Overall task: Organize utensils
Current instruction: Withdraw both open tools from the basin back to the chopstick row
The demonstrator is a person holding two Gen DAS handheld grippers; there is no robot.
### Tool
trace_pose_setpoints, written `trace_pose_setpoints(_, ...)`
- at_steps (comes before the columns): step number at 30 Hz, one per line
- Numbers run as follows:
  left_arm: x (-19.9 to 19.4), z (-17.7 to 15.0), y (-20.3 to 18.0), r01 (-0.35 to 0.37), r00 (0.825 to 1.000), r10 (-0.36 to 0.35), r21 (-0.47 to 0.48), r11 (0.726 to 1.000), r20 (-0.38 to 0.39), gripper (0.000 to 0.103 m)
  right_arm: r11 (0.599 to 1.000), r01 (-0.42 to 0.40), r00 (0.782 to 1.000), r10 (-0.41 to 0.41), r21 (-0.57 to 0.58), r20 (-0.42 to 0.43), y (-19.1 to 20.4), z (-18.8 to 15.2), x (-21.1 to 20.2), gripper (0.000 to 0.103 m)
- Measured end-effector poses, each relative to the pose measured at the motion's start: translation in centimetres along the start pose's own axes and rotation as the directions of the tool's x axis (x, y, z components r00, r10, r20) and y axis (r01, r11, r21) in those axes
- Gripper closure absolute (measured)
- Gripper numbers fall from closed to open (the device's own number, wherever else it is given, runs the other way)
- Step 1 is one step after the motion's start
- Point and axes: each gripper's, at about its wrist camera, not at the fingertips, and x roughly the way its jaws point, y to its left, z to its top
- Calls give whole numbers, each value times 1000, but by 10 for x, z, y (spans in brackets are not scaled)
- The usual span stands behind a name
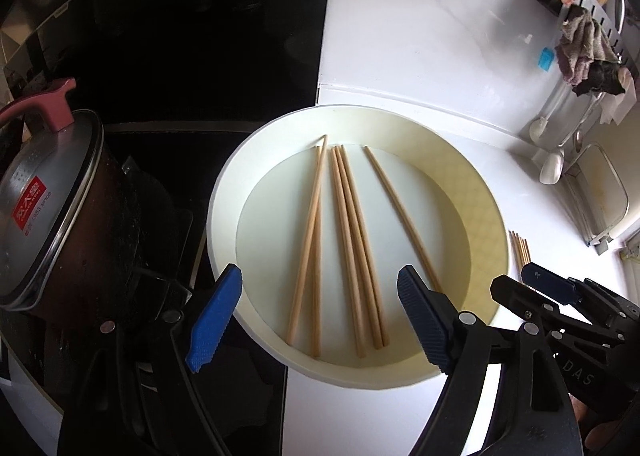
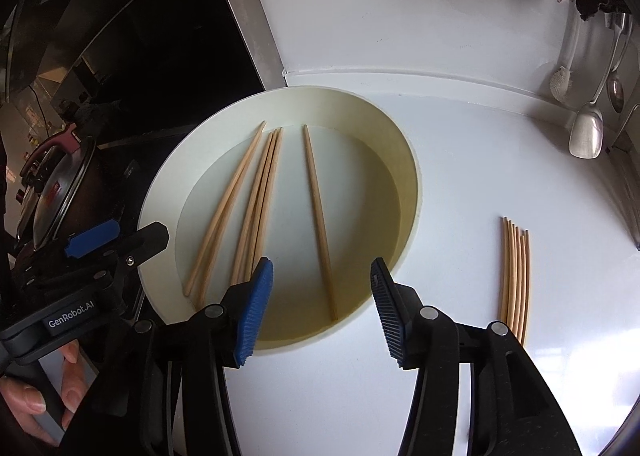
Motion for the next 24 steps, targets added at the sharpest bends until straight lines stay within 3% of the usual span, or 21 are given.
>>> trace_pose_setpoints(11,-22,-18,-40,0,1000,0,24,1000,10,24,1000,3,1000,-4,19,29,-30,-21,-37,48)
trace_pose_setpoints(24,-37,-42,-99,19,1000,-19,79,997,-3,21,996,21,1000,-23,92,19,-97,-62,-69,44)
